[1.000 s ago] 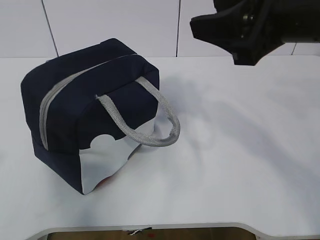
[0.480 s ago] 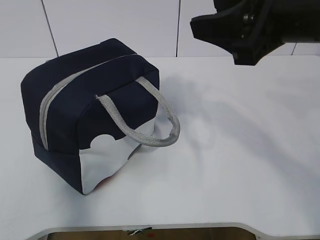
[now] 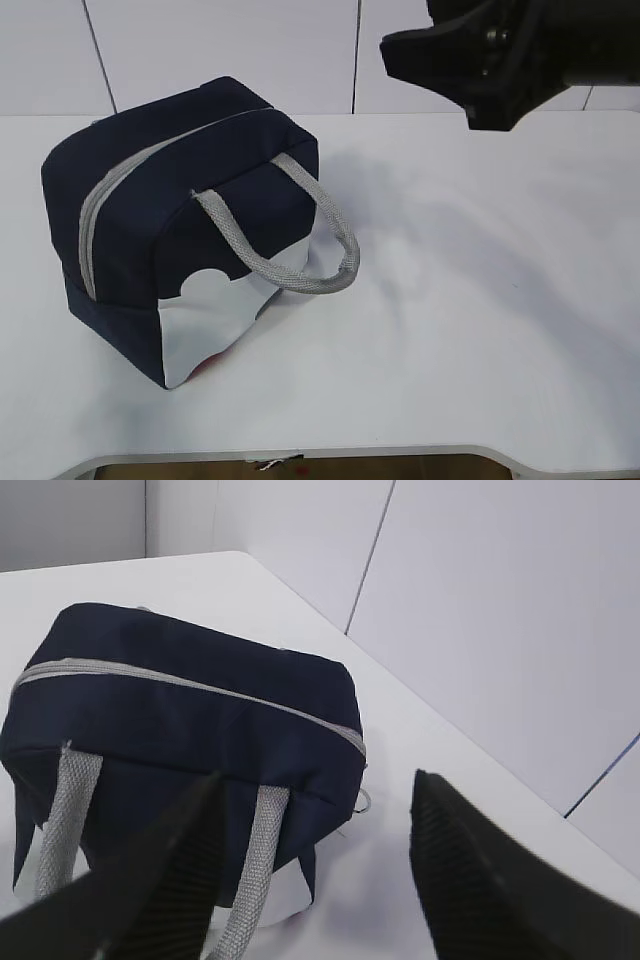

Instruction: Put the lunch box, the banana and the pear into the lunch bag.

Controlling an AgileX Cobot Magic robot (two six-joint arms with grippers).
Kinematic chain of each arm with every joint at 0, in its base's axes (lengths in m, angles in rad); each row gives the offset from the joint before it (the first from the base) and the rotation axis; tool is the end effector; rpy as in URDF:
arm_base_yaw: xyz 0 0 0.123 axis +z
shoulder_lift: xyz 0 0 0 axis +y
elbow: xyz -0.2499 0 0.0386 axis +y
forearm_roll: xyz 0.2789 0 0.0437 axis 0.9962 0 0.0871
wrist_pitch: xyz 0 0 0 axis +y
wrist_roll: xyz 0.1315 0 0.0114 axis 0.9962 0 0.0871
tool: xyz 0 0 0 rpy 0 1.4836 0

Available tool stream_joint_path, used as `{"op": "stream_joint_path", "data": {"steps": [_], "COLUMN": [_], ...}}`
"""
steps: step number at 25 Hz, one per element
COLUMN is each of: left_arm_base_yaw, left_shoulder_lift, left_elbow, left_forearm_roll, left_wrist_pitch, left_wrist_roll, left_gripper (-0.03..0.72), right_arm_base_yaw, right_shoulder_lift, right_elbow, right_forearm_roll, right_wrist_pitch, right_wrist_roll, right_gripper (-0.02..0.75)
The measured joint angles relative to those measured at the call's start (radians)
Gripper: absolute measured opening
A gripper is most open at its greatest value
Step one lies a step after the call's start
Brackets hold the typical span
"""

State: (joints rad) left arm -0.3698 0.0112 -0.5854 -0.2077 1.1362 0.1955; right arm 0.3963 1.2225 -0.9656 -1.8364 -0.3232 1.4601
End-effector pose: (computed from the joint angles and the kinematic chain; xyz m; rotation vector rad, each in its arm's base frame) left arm 0.0626 -0.0508 0.2942 0.5980 1.9576 -0.3561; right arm 0.3104 0.1736 0.3105 -0.8967 1.5895 0.2888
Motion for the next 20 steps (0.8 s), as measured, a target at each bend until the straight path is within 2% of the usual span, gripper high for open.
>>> {"op": "stream_joint_path", "data": {"steps": [4,12,20], "left_arm_base_yaw": [0.000,0.000,0.004], "left_shoulder_lift": [0.000,0.000,0.000], "left_elbow": [0.064,0.068,0.073], "left_forearm_roll": [0.008,0.090,0.096], "left_wrist_pitch": [-0.011,-0.011,-0.014], "left_wrist_roll": [0.000,-0.053,-0.072], "left_gripper": [0.227,0.227,0.227], "right_arm_base_yaw": [0.000,0.000,0.000], "right_shoulder_lift": [0.000,0.000,0.000], "right_elbow": [0.000,0.000,0.000], "right_forearm_roll": [0.000,0.000,0.000], "right_wrist_pitch": [0.000,0.000,0.004], "right_wrist_roll": [0.000,0.000,0.039], "right_gripper": [0.478,0.478,0.478]}}
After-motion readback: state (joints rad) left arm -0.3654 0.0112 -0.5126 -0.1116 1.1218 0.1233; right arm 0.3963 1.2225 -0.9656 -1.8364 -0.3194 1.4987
